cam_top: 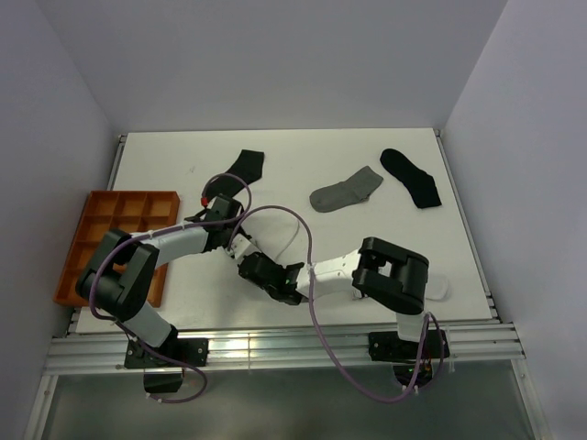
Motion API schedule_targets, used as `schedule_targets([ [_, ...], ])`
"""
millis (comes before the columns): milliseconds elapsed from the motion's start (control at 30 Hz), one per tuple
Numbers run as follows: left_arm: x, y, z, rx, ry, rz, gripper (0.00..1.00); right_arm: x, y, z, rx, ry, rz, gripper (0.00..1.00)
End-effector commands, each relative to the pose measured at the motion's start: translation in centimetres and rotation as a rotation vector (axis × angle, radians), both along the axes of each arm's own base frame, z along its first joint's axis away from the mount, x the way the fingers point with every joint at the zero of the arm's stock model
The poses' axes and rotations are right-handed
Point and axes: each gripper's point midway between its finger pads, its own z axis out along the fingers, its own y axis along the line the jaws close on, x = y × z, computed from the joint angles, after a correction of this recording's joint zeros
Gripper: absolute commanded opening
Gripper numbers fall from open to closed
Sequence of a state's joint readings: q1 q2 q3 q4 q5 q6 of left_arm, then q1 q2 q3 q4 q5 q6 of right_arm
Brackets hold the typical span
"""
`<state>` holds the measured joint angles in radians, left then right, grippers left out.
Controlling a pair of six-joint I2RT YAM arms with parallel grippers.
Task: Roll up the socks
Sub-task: Roll the sock at the center of the board.
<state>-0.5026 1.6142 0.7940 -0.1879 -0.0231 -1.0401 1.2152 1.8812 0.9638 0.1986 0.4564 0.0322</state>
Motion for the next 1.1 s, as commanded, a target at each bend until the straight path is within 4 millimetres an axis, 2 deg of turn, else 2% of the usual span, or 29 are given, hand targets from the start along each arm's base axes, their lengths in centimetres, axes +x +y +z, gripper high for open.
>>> schedule_targets([
  [0, -5.7, 3.5, -5.0, 0.166, 0.227, -0.033, 0.15, 0.9, 0.0, 0.2, -0.01, -0.06, -0.038, 0.22],
  [67, -5.7, 3.4, -4.9, 0.159, 0.225, -0.032, 0.19, 0.2, 0.2, 0.2, 0.012, -0.033, -0.013, 0.1],
  [167, -5.5, 3.4, -4.5, 0.152, 0.211, -0.023, 0.27, -0.3, 0.4, 0.8, 0.054, 0.002, 0.011, 0.02],
  [300, -5.0, 3.6, -3.6, 0.136, 0.177, 0.009, 0.41, -1.9, 1.5, 1.8, 0.165, 0.149, 0.101, 0.0],
  [367, -4.5, 3.6, -2.9, 0.116, 0.148, 0.031, 0.48, -1.6, 1.1, 1.9, 0.225, 0.221, 0.094, 0.0],
  [400, -4.4, 4.0, -2.6, 0.109, 0.137, 0.055, 0.5, -2.2, 1.6, 2.4, 0.27, 0.271, 0.135, 0.0],
  [433, -4.4, 4.2, -2.5, 0.104, 0.133, 0.07, 0.55, -1.4, 0.8, 2.2, 0.298, 0.314, 0.108, 0.0],
  [500, -4.0, 4.4, -2.0, 0.075, 0.107, 0.105, 0.63, -1.3, 0.7, 2.6, 0.346, 0.372, 0.123, 0.0],
  [533, -3.9, 4.5, -1.8, 0.059, 0.099, 0.115, 0.67, -2.3, 1.1, 2.7, 0.385, 0.442, 0.161, 0.0],
  [567, -4.2, 4.6, -1.9, 0.049, 0.104, 0.135, 0.7, -1.5, 0.6, 2.6, 0.408, 0.472, 0.145, 0.0],
  [633, -3.7, 4.7, -1.2, 0.016, 0.068, 0.161, 0.78, -2.1, 0.9, 3.2, 0.476, 0.555, 0.18, 0.0],
  [733, -3.8, 4.4, -0.7, -0.037, 0.037, 0.183, 0.8, -1.9, 0.7, 3.3, 0.558, 0.663, 0.192, 0.0],
  [767, -4.3, 4.5, -1.1, -0.047, 0.045, 0.191, 0.8, -2.6, 0.8, 3.3, 0.583, 0.722, 0.229, 0.0],
  [800, -4.1, 4.2, -0.8, -0.071, 0.027, 0.192, 0.8, -1.8, 0.7, 3.7, 0.626, 0.722, 0.232, 0.0],
  [867, -4.8, 4.1, -1.3, -0.091, 0.038, 0.192, 0.8, -2.4, 0.4, 3.4, 0.67, 0.806, 0.23, 0.0],
  [933, -5.0, 3.8, -1.3, -0.114, 0.034, 0.185, 0.79, -1.6, 0.1, 3.6, 0.73, 0.847, 0.206, 0.0],
  [1067, -5.9, 3.2, -1.8, -0.132, 0.063, 0.177, 0.75, -0.6, -0.7, 2.4, 0.766, 0.907, 0.146, 0.0],
])
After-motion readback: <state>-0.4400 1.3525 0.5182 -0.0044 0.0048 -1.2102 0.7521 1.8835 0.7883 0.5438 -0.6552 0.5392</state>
